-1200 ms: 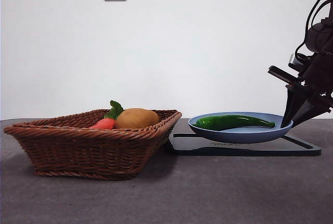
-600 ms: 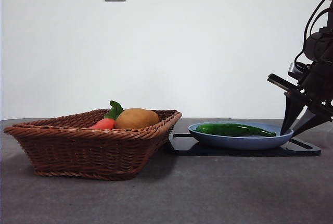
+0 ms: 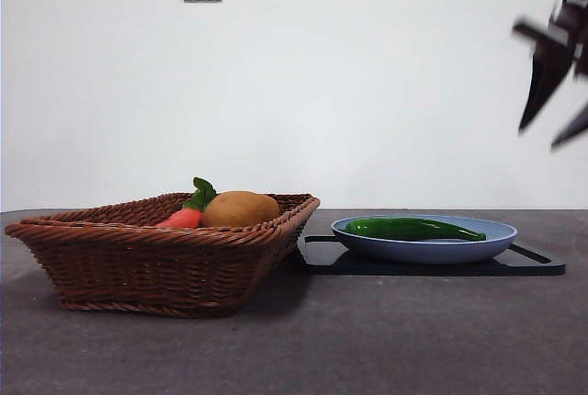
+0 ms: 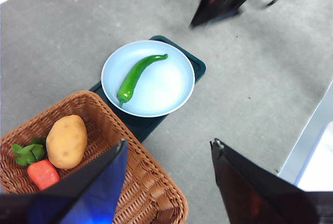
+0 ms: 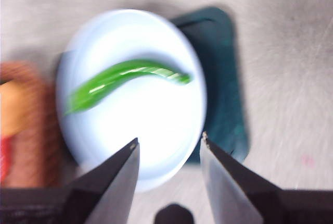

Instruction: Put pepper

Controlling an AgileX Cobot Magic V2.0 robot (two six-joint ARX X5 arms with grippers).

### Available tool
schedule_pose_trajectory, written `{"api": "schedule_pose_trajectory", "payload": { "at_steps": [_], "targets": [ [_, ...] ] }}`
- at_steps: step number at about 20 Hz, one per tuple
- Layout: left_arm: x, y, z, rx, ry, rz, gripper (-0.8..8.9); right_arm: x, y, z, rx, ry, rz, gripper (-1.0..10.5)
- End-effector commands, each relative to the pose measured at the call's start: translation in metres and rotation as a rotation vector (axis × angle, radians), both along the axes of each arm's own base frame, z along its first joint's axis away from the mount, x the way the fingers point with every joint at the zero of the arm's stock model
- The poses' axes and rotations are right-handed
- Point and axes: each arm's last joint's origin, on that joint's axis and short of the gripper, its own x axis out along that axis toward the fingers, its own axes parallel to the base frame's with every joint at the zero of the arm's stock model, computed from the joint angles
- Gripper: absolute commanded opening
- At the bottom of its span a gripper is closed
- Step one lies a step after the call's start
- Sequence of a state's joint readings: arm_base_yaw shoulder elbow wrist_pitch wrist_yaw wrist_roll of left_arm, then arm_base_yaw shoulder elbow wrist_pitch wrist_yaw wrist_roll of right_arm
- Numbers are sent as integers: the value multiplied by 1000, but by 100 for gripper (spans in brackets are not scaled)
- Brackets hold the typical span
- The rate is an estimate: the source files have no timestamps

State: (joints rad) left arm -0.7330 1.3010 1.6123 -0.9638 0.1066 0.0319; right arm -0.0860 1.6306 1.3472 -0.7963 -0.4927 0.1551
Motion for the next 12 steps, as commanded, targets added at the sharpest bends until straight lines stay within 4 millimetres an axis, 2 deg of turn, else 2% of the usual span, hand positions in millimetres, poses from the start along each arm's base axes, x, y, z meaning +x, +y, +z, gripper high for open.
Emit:
{"api": "schedule_pose_trajectory", "payload": {
  "at_steps": [1,4,6,10,12],
  "targets": [
    [-1,-1,5,-8,-7,-4,284,-30,11,42,-37,-110,89,209],
    [-1,-1,5,-5,-6,-4,284,-86,34,87,-61,-225,199,207],
    [-1,-1,5,-1,-9,-9,284,-122,48,106,-56,-272,265,207],
    [-1,-1,5,2,-5,-9,272,-178,66,120,-39,-262,409,194],
    [-2,0,4,11,5,-10,200,-193,69,119,-44,-213,467,122]
  ]
}}
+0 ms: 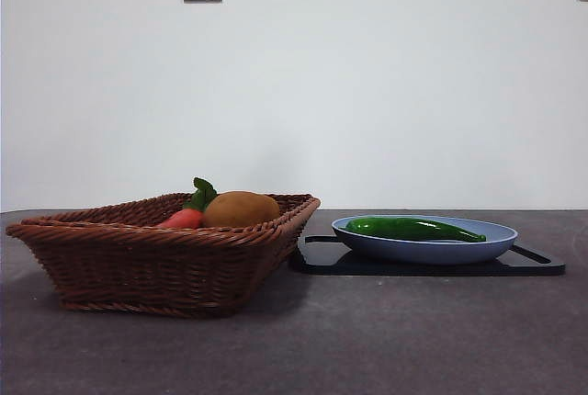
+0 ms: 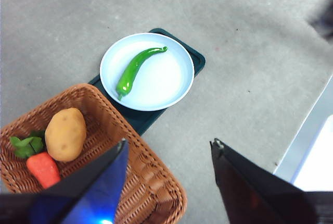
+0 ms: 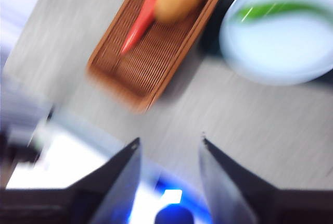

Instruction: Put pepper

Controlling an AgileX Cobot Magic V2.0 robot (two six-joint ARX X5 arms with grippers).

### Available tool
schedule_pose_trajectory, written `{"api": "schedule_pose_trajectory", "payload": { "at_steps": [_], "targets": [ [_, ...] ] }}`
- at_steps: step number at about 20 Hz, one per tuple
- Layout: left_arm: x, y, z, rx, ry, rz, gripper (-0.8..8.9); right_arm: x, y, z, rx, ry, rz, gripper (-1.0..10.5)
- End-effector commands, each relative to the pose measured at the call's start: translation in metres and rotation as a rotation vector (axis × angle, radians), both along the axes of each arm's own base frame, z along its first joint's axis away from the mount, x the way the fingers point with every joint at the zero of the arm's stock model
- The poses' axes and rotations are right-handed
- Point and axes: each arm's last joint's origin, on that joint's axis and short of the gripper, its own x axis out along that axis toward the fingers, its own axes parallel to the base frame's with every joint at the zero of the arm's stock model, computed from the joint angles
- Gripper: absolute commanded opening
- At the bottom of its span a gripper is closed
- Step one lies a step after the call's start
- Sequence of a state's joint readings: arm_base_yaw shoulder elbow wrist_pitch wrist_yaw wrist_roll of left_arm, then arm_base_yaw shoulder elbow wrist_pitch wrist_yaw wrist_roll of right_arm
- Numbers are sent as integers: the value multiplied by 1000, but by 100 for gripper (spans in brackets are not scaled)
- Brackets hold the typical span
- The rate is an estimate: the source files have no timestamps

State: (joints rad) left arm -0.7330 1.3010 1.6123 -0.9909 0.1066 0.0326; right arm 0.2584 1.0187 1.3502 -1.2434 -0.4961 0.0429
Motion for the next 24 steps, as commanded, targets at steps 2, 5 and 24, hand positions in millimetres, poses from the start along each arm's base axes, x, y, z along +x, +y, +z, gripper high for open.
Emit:
{"api": "schedule_pose_trajectory", "payload": {
  "at_steps": [2,5,24],
  "targets": [
    [-1,-1,5,0,-6,-9,73,-11,4,-1,-58,23,113,10],
    [-2,0,4,9,5,-9,6,-12,5,-2,-75,25,145,6],
    [6,28,26,-31,-206,204,8,-12,5,-1,-52,47,107,11]
  ]
}}
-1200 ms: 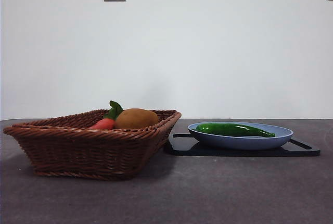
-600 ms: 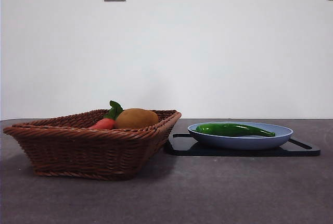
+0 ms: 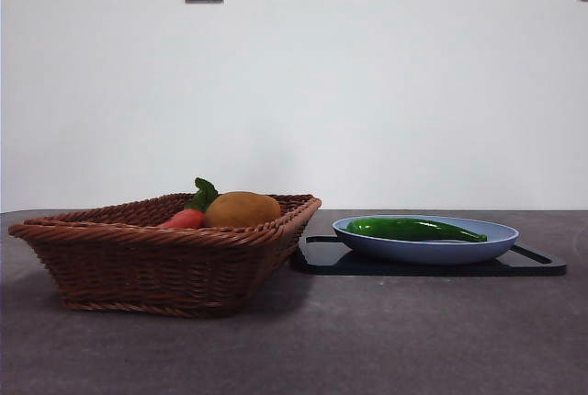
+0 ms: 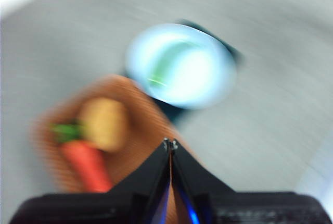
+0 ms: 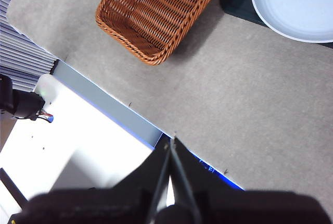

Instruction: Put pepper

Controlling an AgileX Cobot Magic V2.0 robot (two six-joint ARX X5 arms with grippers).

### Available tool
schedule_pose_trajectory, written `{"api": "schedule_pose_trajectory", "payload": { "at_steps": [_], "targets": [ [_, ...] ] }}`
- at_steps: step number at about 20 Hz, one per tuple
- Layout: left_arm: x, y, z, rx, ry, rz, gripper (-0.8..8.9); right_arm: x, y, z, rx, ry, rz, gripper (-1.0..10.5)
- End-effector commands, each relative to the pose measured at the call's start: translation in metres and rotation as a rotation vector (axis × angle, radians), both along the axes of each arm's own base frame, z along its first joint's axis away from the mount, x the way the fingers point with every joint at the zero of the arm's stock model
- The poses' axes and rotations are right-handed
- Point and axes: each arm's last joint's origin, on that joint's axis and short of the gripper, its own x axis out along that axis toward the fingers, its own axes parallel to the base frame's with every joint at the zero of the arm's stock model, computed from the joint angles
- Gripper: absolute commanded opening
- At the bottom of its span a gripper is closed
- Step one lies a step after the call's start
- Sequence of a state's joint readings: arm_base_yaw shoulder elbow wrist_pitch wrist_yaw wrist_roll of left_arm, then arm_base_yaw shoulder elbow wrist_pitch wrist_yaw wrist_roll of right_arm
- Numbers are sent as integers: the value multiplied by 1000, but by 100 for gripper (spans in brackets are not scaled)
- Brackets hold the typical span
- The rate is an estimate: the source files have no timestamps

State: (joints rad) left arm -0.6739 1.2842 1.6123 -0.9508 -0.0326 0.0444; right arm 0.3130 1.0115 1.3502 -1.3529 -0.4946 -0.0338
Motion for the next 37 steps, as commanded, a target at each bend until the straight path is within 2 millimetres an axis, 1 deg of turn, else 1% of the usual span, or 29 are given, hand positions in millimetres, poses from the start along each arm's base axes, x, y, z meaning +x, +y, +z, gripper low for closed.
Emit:
{"api": "schedule_pose_trajectory", "payload": {
  "at_steps": [1,4,7,9,11,12,14,16,19,21,23,26,28,32,37],
  "targets": [
    [-5,23,28,-85,-165,66,8,1,1,4,5,-4,-2,11],
    [-22,67,53,-156,-322,205,8,1,1,4,5,-4,-2,11],
    [-46,105,65,-175,-418,364,8,1,1,4,5,-4,-2,11],
    [-65,124,63,-172,-473,462,8,1,1,4,5,-4,-2,11],
    [-81,136,51,-166,-553,533,8,1,1,4,5,-4,-2,11],
    [-85,140,40,-166,-597,563,8,1,1,4,5,-4,-2,11],
    [-91,145,10,-175,-674,614,8,1,1,4,5,-4,-2,11],
    [-94,149,-25,-188,-737,645,8,1,1,4,5,-4,-2,11],
    [-93,151,-83,-214,-799,666,8,1,1,4,5,-4,-2,11],
    [-94,151,-121,-236,-803,679,8,1,1,4,5,-5,-2,11],
    [-95,153,-155,-247,-770,701,8,1,1,4,5,-5,-2,11],
    [-94,155,-197,-252,-716,734,8,1,1,4,5,-4,-2,11],
    [-93,156,-216,-270,-687,757,8,1,1,4,5,-4,-2,11],
    [-90,157,-246,-268,-635,777,8,1,1,4,5,-4,-2,11],
    [-87,157,-271,-268,-567,791,8,1,1,4,5,-4,-2,11]
  ]
}}
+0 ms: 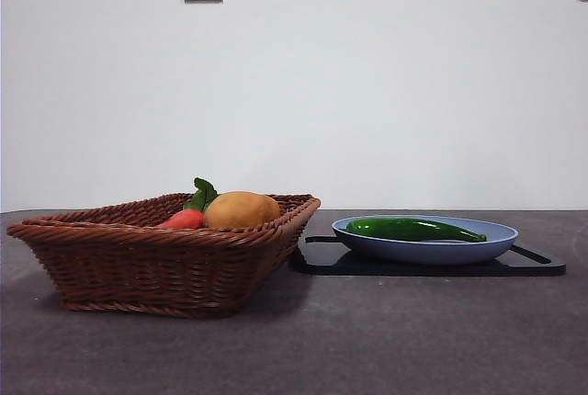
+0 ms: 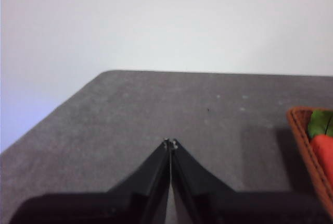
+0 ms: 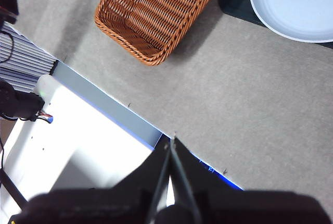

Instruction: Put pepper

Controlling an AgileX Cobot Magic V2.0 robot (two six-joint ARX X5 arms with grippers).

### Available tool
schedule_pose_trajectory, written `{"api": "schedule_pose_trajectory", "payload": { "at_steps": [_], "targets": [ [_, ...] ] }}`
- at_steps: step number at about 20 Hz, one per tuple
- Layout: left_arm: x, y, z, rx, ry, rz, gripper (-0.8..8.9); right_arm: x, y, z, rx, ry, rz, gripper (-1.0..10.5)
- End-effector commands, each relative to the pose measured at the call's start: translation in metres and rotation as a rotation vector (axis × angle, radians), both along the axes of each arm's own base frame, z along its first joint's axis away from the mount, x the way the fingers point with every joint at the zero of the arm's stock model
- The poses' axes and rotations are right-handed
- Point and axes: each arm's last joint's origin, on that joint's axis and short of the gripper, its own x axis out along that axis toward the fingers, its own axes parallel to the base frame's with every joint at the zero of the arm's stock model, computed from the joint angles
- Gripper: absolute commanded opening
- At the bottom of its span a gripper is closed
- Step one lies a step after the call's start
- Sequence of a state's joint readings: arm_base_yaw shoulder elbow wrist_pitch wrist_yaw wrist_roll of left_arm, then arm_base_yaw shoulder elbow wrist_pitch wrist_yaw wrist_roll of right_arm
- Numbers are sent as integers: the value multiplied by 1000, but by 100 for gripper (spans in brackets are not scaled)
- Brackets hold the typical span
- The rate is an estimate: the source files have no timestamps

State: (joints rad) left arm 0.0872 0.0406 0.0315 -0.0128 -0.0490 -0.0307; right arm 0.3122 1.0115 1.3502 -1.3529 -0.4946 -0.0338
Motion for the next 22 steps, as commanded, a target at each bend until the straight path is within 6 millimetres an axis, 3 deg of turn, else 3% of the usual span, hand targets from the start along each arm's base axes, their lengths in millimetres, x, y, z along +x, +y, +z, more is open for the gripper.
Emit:
{"api": "schedule_pose_trajectory", "payload": {
  "at_steps": [1,21,22],
  "targets": [
    [1,1,-9,-40,21,7,8,1,1,4,5,-4,-2,11],
    [1,0,-13,-47,67,5,8,1,0,4,4,-8,-2,11],
    [1,0,-13,-47,67,5,8,-2,-3,7,-15,-81,15,11]
  ]
}}
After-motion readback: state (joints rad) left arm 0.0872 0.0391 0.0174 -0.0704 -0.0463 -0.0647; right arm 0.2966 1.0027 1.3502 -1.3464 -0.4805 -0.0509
